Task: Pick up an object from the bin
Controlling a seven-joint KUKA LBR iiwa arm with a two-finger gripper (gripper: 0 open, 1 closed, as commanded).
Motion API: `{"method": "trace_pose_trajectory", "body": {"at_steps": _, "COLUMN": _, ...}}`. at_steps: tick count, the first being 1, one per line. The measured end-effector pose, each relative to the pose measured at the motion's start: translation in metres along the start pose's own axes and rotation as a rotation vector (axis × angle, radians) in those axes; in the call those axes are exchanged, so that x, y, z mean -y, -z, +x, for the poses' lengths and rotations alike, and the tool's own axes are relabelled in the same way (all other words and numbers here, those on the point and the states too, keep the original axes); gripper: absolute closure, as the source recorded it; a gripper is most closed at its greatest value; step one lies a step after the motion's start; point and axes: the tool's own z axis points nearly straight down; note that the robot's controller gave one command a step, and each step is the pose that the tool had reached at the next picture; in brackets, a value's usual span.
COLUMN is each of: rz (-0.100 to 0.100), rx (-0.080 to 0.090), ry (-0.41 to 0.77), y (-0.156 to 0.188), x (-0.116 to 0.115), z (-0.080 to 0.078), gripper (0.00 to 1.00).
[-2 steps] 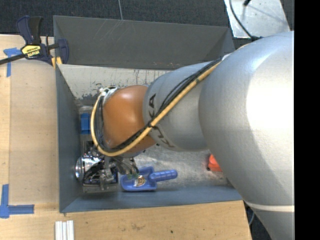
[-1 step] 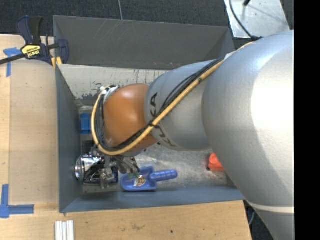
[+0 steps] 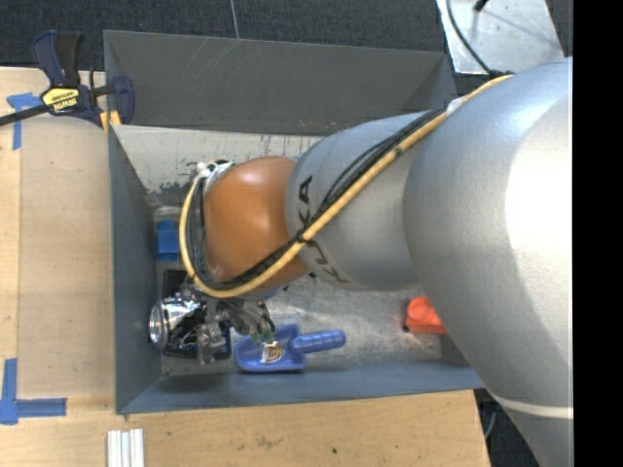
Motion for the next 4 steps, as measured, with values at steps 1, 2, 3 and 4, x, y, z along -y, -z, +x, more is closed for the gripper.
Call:
{"method": "trace_pose_trajectory", "body": {"at_steps": 1, "rz": 0.001, "rx": 0.000, "ry": 0.001, "y": 0.013, "x": 0.000, "z": 0.000, "gripper": 1.00}}
{"method": "trace_pose_trajectory", "body": {"at_steps": 2, "rz": 0.002, "rx": -0.003, "ry": 0.000, "y": 0.028, "x": 0.000, "z": 0.000, "gripper": 1.00}}
{"method": "trace_pose_trajectory", "body": {"at_steps": 3, "rz": 0.002, "rx": -0.001, "ry": 0.000, "y": 0.042, "x": 0.000, "z": 0.000, "gripper": 1.00}}
{"method": "trace_pose_trajectory", "body": {"at_steps": 4, "rz": 0.002, "rx": 0.000, "ry": 0.000, "y": 0.055, "x": 0.000, "z": -0.001, "gripper": 1.00}}
